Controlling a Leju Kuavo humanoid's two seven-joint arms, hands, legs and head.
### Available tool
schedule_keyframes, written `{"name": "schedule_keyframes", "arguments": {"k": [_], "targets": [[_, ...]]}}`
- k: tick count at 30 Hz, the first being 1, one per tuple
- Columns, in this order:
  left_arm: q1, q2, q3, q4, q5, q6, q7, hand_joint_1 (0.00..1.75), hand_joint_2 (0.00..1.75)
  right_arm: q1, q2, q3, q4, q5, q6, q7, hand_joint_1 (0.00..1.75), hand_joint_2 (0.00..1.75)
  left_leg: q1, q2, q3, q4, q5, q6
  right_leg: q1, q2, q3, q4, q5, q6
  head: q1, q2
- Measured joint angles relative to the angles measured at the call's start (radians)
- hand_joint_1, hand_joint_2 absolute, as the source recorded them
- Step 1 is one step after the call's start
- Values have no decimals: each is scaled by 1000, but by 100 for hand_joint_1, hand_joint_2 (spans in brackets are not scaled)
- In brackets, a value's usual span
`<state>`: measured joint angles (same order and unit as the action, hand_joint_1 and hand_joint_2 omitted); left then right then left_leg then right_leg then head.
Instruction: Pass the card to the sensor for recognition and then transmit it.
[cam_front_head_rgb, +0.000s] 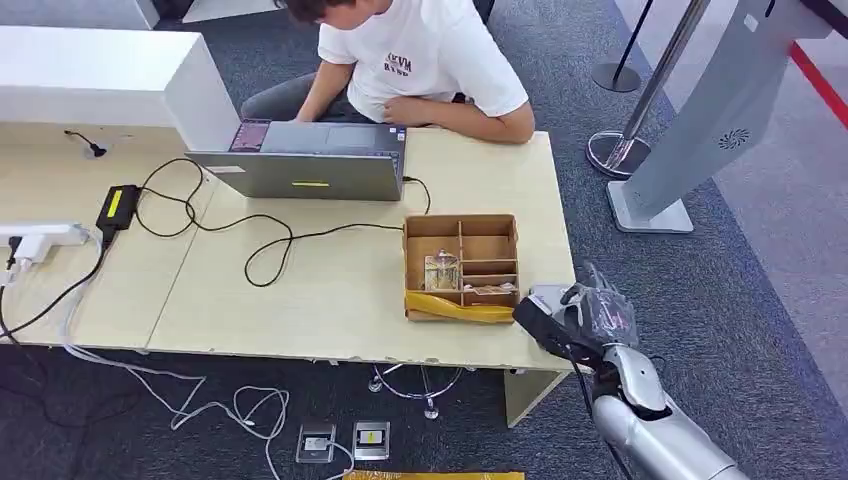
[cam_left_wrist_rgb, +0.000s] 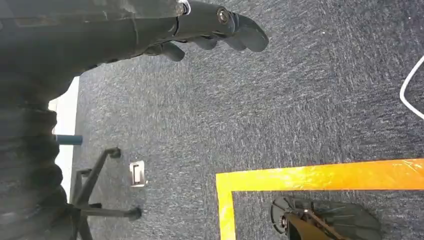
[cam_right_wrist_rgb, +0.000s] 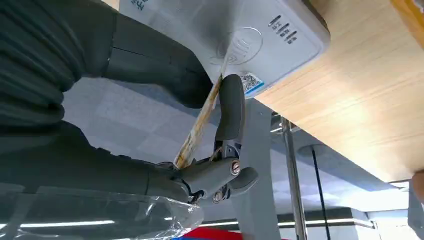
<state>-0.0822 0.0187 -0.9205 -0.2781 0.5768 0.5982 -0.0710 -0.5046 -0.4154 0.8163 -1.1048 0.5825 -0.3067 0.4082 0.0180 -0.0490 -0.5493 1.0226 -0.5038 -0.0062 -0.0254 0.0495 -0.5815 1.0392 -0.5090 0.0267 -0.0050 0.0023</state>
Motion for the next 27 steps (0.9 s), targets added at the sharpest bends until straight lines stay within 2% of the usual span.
{"name": "schedule_keyframes", "arguments": {"k": [12,18,24,25,27], "targets": [[-5,2,-36,-3,4,9,0,0,175,-66,-1,-45,-36,17,-16,11,175,175,0,0,0,0,0,0,0,0,0,0,0,0,0,0],[-7,3,-48,-4,21,13,0,0,175,-159,0,-48,-64,23,-9,11,175,175,0,0,0,0,0,0,0,2,0,0,1,0,0,0],[-7,4,-50,-4,21,14,0,0,175,-172,0,-48,-70,28,-12,10,175,175,0,0,0,0,0,0,0,2,0,0,1,0,0,0],[-9,5,-60,-4,24,13,0,0,175,-220,3,-47,-79,40,-7,9,175,175,0,0,0,0,0,0,0,2,0,0,1,0,0,0],[-11,5,-69,-7,27,13,0,0,175,-242,3,-47,-79,42,0,11,175,175,0,0,-1,0,0,0,0,1,0,0,1,0,0,0]]}}
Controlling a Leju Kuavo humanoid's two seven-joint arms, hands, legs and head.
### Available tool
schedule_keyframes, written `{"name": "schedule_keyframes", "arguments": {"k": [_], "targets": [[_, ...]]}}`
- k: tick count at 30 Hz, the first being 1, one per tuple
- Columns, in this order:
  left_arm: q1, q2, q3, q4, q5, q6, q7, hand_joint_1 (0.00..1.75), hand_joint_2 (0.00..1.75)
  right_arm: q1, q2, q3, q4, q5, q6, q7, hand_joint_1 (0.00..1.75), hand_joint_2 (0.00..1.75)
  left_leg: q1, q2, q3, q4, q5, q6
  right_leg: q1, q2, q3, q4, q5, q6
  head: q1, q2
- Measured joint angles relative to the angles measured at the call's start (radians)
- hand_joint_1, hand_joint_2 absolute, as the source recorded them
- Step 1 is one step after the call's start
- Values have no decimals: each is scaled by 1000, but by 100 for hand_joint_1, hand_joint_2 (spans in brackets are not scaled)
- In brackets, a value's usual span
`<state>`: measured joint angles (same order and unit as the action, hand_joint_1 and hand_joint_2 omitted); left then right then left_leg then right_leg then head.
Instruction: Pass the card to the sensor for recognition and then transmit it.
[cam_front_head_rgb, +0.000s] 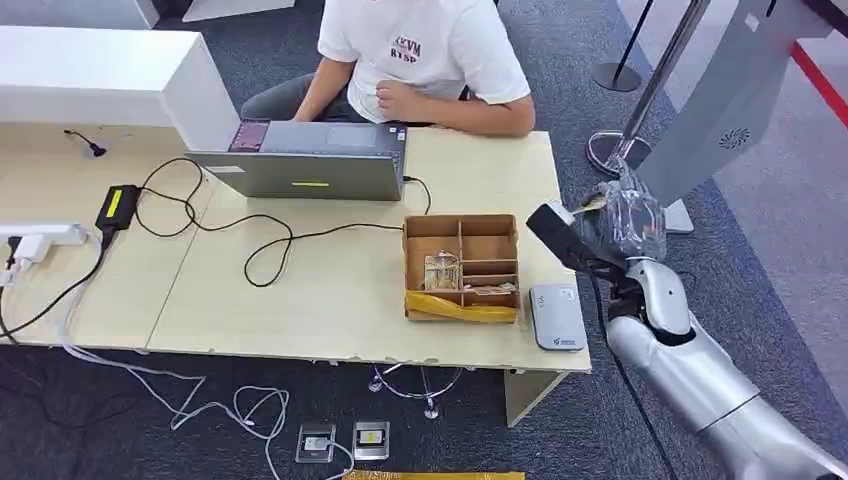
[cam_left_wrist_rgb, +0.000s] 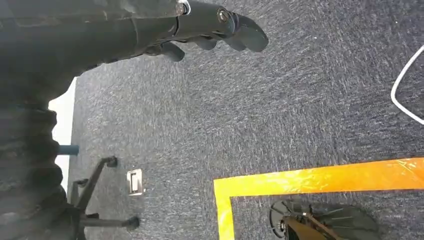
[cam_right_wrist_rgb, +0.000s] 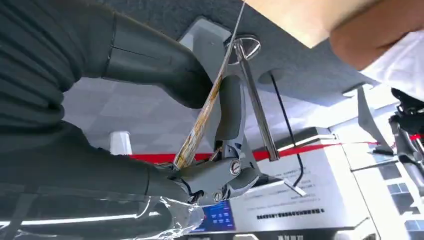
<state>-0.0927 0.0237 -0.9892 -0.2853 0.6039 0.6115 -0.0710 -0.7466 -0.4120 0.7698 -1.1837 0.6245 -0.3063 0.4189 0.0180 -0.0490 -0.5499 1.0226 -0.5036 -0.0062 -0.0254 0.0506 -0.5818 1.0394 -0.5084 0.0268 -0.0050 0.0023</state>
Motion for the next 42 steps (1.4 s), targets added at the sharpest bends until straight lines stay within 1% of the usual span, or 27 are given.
{"name": "schedule_keyframes", "arguments": {"k": [8,14,18,21,23,26,31,35,38,40,41,42], "targets": [[-5,3,-18,-5,5,0,0,0,175,-82,10,11,-8,24,27,8,175,175,0,0,0,0,0,0,0,-1,0,0,0,0,0,0],[-13,5,-30,-5,4,-2,0,0,175,-160,35,34,-7,53,63,11,175,175,0,0,0,0,0,0,0,-1,0,0,0,0,0,0],[-23,6,-42,-5,0,-6,7,0,175,-219,74,66,6,69,106,4,175,175,0,0,-1,0,0,0,0,-1,0,1,0,0,0,0],[-28,8,-50,-5,0,-7,8,0,175,-256,107,92,40,76,118,-11,175,175,1,-1,-1,0,1,0,0,-1,0,1,0,0,0,0],[-30,9,-54,-5,0,-7,8,0,175,-286,139,123,77,90,122,-31,175,175,1,0,-2,0,1,-1,0,-1,0,1,0,0,0,0],[-32,10,-58,-5,3,-7,8,0,175,-319,187,163,139,108,123,-53,175,175,1,-1,-1,0,1,-1,0,-1,-1,1,0,0,0,0],[-33,11,-73,-5,3,-7,9,0,175,-348,256,209,234,111,109,-74,175,175,1,-2,-2,0,1,-1,1,-1,-1,1,0,0,0,0],[-33,12,-73,-5,5,-5,9,0,175,-361,292,232,297,96,91,-93,175,175,1,-1,-2,0,1,-1,0,-1,-1,1,0,0,1,0],[-33,13,-75,-5,8,-3,9,0,175,-370,314,246,338,87,83,-94,175,175,1,-2,-1,0,1,-1,0,-1,-1,1,0,0,0,0],[-32,13,-76,-5,7,-4,9,0,175,-371,324,254,364,81,75,-92,161,175,1,-2,-1,0,1,-1,0,-1,-1,1,0,0,0,0],[-32,13,-78,-5,6,-4,9,0,175,-372,327,258,375,80,71,-88,7,175,1,-2,-1,0,1,-1,0,-1,-1,1,0,0,0,0],[-33,14,-79,-5,5,-4,9,0,175,-374,332,263,388,76,66,-87,7,175,1,-2,-1,0,1,-1,0,-1,-1,1,0,0,0,0]]}}
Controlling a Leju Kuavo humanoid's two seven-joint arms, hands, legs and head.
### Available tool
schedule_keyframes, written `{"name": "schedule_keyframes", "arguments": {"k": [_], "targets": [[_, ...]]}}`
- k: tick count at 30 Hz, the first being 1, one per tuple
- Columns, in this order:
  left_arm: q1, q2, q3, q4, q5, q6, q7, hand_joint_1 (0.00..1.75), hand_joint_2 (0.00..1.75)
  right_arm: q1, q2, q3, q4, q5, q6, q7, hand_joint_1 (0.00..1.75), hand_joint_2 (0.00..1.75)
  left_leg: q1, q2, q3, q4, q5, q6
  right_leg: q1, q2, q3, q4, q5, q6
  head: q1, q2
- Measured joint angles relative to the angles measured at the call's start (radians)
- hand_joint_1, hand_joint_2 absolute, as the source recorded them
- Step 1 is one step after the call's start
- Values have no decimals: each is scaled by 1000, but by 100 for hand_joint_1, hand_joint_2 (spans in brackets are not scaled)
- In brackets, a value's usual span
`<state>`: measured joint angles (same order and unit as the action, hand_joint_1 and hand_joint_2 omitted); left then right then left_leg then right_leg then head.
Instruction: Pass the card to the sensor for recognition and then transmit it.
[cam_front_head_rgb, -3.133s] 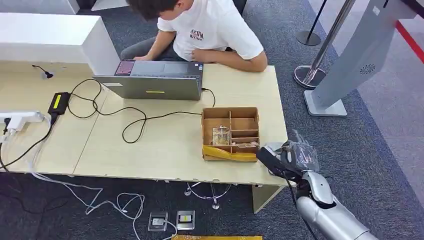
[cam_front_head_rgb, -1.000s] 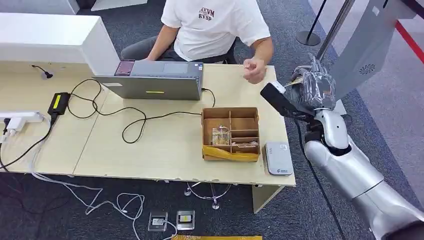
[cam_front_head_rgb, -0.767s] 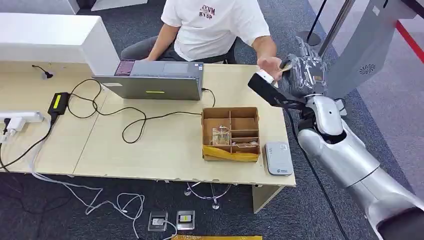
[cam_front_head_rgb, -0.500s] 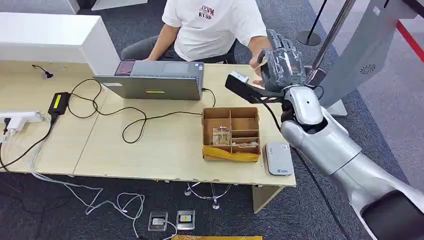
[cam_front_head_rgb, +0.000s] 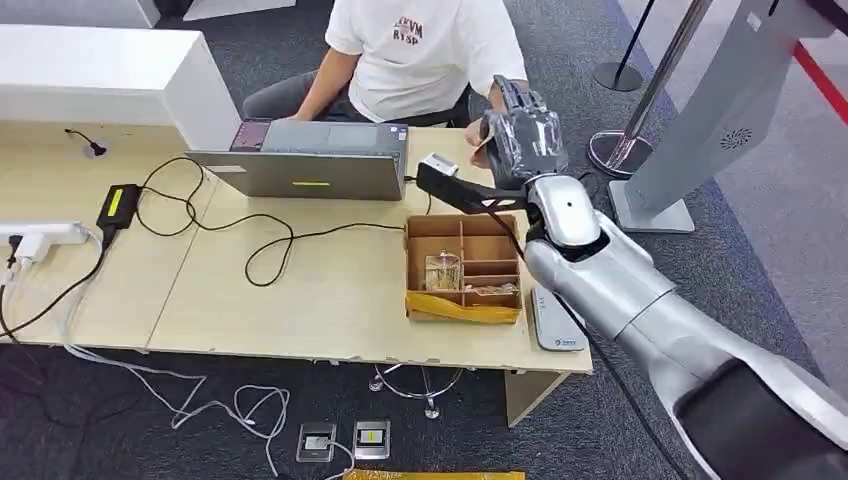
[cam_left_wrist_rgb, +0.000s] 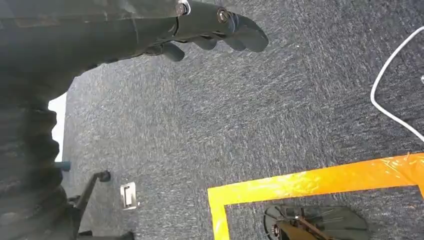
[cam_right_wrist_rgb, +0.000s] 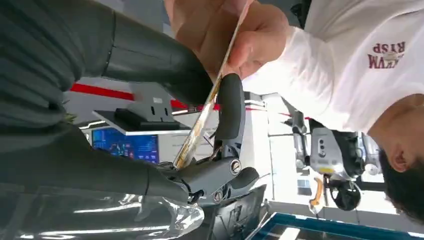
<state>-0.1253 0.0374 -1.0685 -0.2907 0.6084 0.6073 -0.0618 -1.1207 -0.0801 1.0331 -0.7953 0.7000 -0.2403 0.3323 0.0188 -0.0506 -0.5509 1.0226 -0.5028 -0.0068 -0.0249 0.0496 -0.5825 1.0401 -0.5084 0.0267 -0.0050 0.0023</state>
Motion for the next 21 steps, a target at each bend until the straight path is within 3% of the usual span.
{"name": "schedule_keyframes", "arguments": {"k": [1,16,21], "targets": [[0,0,0,0,-1,0,0,0,175,-1,0,3,11,-2,-3,0,0,175,0,0,0,0,0,0,0,0,0,0,0,0,0,0],[-10,5,-25,0,-34,-10,15,0,175,-1,0,34,84,-6,-8,12,0,175,0,1,0,0,0,0,0,0,0,0,0,0,0,0],[-10,5,-26,0,-33,-9,19,0,175,-1,0,37,92,-12,-41,15,0,175,0,1,1,0,0,0,0,0,0,0,0,0,0,0]]}}
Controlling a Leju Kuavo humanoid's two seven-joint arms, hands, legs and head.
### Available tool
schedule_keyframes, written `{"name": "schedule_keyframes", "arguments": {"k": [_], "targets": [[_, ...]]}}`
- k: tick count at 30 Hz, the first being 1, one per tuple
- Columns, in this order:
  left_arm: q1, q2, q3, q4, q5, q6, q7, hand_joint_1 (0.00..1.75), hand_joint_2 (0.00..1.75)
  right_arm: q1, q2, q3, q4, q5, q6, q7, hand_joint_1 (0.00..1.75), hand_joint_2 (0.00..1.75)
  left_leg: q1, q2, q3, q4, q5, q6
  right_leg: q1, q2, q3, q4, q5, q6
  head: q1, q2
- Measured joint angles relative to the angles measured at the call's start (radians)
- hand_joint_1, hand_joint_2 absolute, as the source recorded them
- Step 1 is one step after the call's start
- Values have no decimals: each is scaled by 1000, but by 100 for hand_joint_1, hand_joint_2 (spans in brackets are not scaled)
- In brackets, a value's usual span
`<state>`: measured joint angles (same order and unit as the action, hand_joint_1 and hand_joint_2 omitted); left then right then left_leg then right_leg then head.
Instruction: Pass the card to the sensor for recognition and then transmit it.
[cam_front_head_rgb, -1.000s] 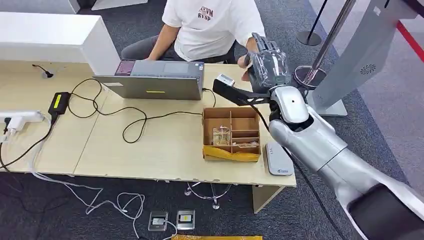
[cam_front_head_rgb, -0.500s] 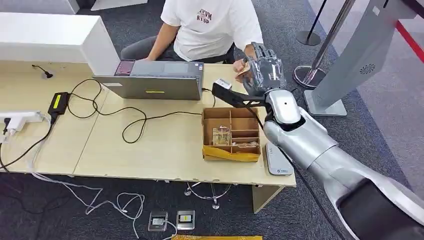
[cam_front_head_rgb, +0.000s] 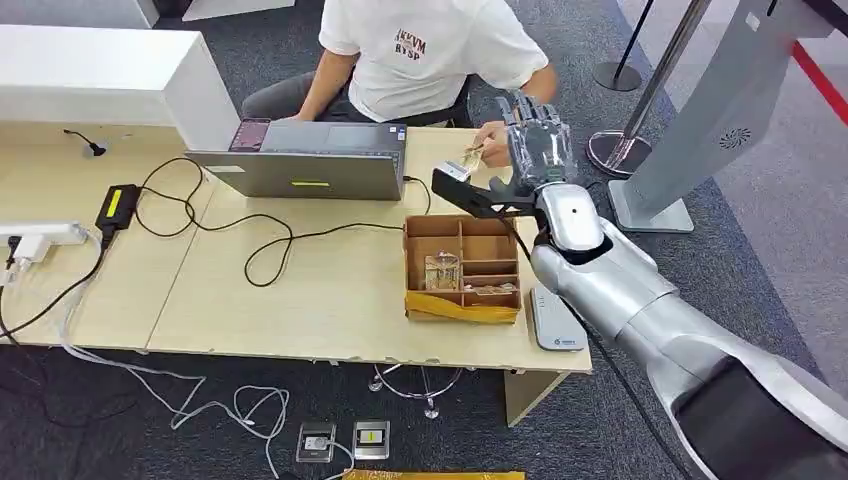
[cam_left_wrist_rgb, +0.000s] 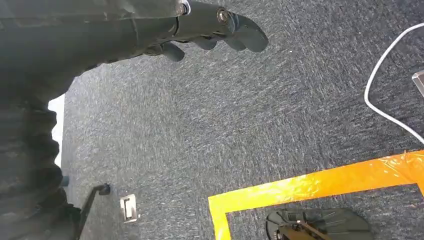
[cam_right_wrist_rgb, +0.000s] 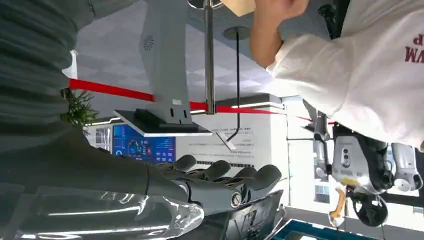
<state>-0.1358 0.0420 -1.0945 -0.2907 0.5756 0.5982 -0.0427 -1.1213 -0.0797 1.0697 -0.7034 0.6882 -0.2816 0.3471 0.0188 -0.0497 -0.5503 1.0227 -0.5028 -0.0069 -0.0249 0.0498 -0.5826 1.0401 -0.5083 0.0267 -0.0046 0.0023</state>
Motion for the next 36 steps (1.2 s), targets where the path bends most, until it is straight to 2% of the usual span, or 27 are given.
{"name": "schedule_keyframes", "arguments": {"k": [4,7,9,13,17,22,27,36], "targets": [[0,0,0,0,1,1,1,0,175,3,-1,0,3,-25,-51,-7,0,175,0,0,0,0,0,0,0,0,0,0,0,0,0,0],[1,0,0,0,9,5,1,0,175,22,-6,-15,-14,-92,-139,-49,0,175,0,0,1,0,0,0,0,1,0,0,0,0,0,0],[4,0,0,0,21,8,-2,0,175,59,-17,-41,-78,-167,-201,-98,0,175,0,1,1,0,0,0,0,1,0,0,0,0,0,0],[9,0,0,0,32,11,-8,0,175,129,-39,-72,-221,-207,-207,-101,0,175,0,1,1,0,0,0,0,2,0,0,0,0,0,0],[13,0,0,0,43,15,-17,0,175,210,-57,-110,-364,-266,-180,-147,0,175,0,2,1,0,0,0,0,2,0,0,0,0,0,0],[18,0,0,0,55,21,-29,0,175,327,-87,-127,-548,-288,-95,-163,0,175,0,2,1,0,0,0,0,2,0,0,0,0,1,0],[21,0,0,0,61,23,-33,0,175,419,-124,-127,-677,-227,-14,-148,0,175,0,2,1,0,0,0,0,2,0,0,0,0,0,0],[20,0,0,0,53,21,-33,0,175,542,-201,-140,-795,-138,58,-75,0,175,0,2,1,0,0,0,0,3,0,-1,0,0,0,0]]}}
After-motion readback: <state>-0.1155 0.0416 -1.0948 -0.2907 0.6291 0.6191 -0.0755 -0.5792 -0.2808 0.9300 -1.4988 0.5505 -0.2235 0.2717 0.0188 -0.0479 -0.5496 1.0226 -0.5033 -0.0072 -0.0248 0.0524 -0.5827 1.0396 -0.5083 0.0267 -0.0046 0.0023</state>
